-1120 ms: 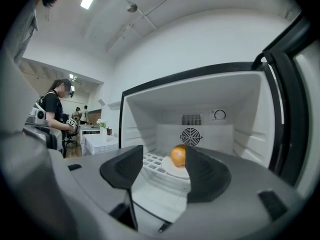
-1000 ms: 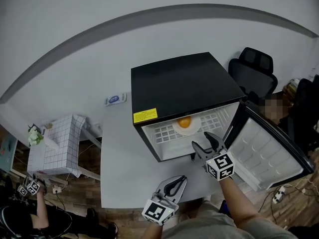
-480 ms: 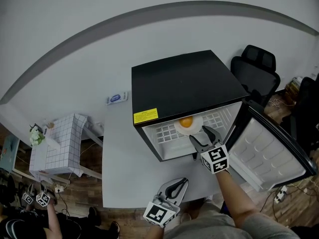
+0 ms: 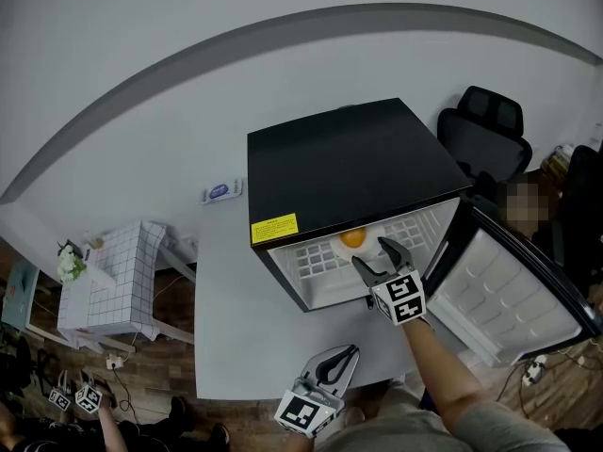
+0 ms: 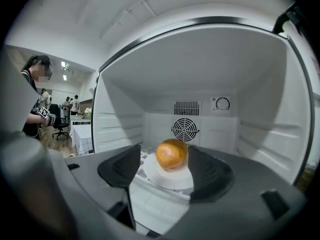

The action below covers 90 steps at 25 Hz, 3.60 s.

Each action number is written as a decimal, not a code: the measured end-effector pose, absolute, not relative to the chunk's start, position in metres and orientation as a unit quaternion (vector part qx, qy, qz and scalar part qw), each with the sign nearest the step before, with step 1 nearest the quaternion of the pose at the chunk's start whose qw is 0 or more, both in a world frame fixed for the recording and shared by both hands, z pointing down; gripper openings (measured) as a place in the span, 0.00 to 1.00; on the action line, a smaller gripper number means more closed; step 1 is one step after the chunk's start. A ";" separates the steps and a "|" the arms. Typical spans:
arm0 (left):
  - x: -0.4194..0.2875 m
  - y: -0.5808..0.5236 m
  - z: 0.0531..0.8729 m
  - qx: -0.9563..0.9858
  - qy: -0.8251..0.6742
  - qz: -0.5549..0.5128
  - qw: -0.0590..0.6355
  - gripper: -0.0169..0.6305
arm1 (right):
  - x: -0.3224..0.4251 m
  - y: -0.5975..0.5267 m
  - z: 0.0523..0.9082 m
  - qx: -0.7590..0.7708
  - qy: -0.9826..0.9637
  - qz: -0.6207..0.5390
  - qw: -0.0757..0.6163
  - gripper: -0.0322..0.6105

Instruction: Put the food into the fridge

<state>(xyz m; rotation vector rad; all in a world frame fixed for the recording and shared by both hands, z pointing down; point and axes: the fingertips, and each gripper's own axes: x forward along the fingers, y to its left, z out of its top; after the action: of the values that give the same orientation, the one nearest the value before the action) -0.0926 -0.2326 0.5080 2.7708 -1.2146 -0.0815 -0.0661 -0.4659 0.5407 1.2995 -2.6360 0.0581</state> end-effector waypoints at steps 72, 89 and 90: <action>-0.107 -0.249 0.506 0.913 -0.405 -0.020 0.043 0.05 | -0.091 -0.524 0.556 0.489 -0.855 0.065 0.161 0.56; -0.089 -0.230 0.499 0.925 -0.379 -0.020 0.030 0.05 | -0.075 -0.431 0.507 0.430 -0.897 -0.002 0.102 0.56; -0.088 -0.229 0.498 0.925 -0.378 -0.021 0.028 0.05 | -0.075 -0.424 0.504 0.425 -0.900 -0.005 0.098 0.56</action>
<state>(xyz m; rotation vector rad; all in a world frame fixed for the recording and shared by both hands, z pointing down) -0.0879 -0.2287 0.4979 2.8569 -1.1663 -0.0649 -0.0753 -0.4242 0.5037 1.2585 -2.6625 -0.0155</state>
